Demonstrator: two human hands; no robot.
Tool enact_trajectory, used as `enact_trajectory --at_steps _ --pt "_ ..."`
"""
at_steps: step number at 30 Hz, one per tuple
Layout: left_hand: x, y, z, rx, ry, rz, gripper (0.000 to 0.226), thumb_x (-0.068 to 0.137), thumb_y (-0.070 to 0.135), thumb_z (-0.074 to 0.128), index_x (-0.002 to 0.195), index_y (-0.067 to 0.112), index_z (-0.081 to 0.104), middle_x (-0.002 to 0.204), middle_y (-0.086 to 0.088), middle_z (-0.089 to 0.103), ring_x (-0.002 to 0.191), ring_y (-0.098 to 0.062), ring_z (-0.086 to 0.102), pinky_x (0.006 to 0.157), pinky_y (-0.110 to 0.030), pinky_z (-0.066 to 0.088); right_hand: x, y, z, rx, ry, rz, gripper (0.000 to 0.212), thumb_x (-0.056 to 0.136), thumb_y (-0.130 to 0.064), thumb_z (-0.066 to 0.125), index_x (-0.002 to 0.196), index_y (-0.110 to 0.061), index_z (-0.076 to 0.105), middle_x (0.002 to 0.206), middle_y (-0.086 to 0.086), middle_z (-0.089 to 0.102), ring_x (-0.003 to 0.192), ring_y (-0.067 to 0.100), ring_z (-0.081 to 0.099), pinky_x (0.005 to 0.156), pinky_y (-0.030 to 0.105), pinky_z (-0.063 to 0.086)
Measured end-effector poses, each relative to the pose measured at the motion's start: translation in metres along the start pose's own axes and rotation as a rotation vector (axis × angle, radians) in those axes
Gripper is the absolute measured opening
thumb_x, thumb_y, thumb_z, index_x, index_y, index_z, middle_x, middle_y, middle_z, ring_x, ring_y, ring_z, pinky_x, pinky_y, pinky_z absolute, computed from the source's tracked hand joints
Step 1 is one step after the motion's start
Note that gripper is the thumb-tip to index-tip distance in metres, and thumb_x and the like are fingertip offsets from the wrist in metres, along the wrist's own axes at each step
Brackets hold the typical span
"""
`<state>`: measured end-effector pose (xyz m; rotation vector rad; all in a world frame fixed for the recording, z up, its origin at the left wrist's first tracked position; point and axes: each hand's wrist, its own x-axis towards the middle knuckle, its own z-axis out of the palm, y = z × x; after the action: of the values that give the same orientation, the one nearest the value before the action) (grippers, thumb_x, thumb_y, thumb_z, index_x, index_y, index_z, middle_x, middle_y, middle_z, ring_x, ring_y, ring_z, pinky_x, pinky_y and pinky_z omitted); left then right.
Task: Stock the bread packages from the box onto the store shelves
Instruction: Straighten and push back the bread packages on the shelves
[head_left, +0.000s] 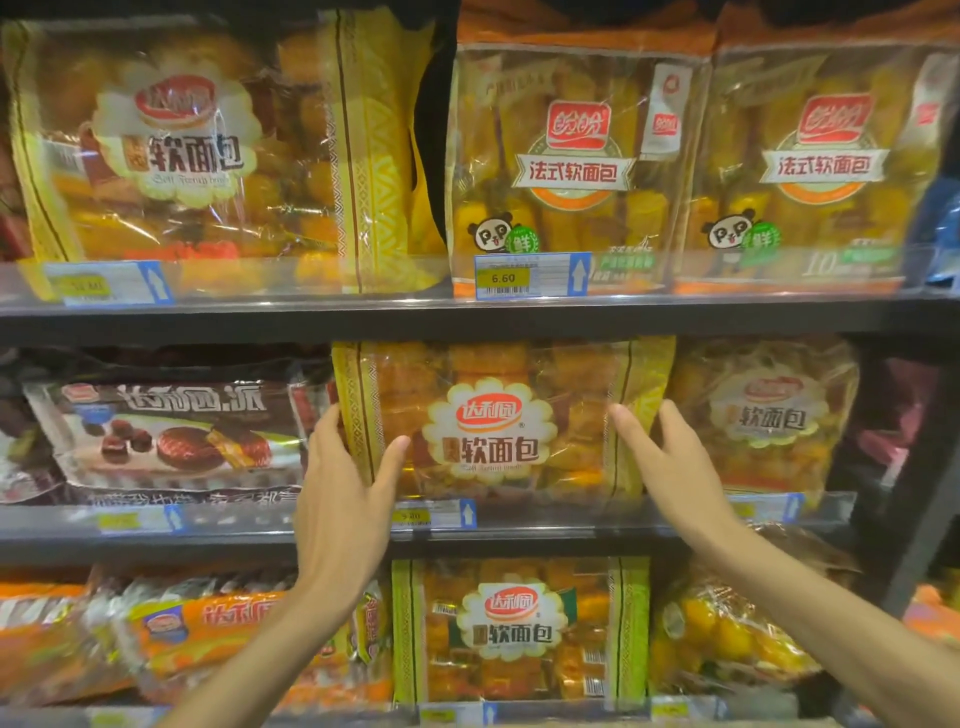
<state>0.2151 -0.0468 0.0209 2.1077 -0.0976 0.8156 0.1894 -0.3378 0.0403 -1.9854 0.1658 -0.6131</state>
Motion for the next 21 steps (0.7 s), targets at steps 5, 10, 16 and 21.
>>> enact_trajectory --at_steps 5,10,16,21 --pt "-0.007 -0.003 -0.002 -0.021 -0.021 -0.019 0.073 0.092 0.063 0.055 0.149 0.026 0.028 0.139 0.004 0.056 0.117 -0.017 0.061 0.091 -0.046 0.056 -0.002 0.004 -0.006 -0.036 -0.033 -0.028 0.041 0.103 -0.049 0.053 0.132 -0.019 0.055 0.118 -0.022 0.063 0.096 -0.015 0.061 0.068 0.002 0.043" --pt "-0.014 0.000 -0.008 -0.054 -0.047 -0.024 0.066 0.094 0.053 0.058 0.148 0.027 0.033 0.140 0.006 0.050 0.115 -0.008 0.055 0.089 -0.035 0.052 -0.007 0.005 -0.009 -0.045 -0.008 -0.073 0.071 0.101 -0.052 0.052 0.159 -0.016 0.033 0.150 -0.012 0.045 0.142 0.013 0.042 0.106 0.029 0.036" --pt "-0.029 0.005 -0.026 -0.025 0.037 0.046 0.059 0.093 0.043 0.061 0.145 0.023 0.039 0.134 0.004 0.045 0.111 -0.003 0.044 0.090 -0.027 0.038 -0.020 0.012 -0.021 -0.060 0.040 -0.094 0.068 0.098 -0.052 0.058 0.156 -0.023 0.037 0.150 -0.003 0.053 0.124 0.008 0.053 0.093 0.023 0.045" --pt "-0.043 0.032 -0.020 -0.006 -0.147 0.288 0.052 0.093 0.032 0.063 0.141 0.026 0.044 0.133 0.010 0.047 0.118 -0.001 0.048 0.097 -0.026 0.042 -0.023 0.028 -0.055 -0.098 0.082 -0.132 0.057 0.099 -0.048 0.058 0.150 -0.026 0.047 0.138 -0.008 0.059 0.124 0.007 0.057 0.094 0.019 0.049"
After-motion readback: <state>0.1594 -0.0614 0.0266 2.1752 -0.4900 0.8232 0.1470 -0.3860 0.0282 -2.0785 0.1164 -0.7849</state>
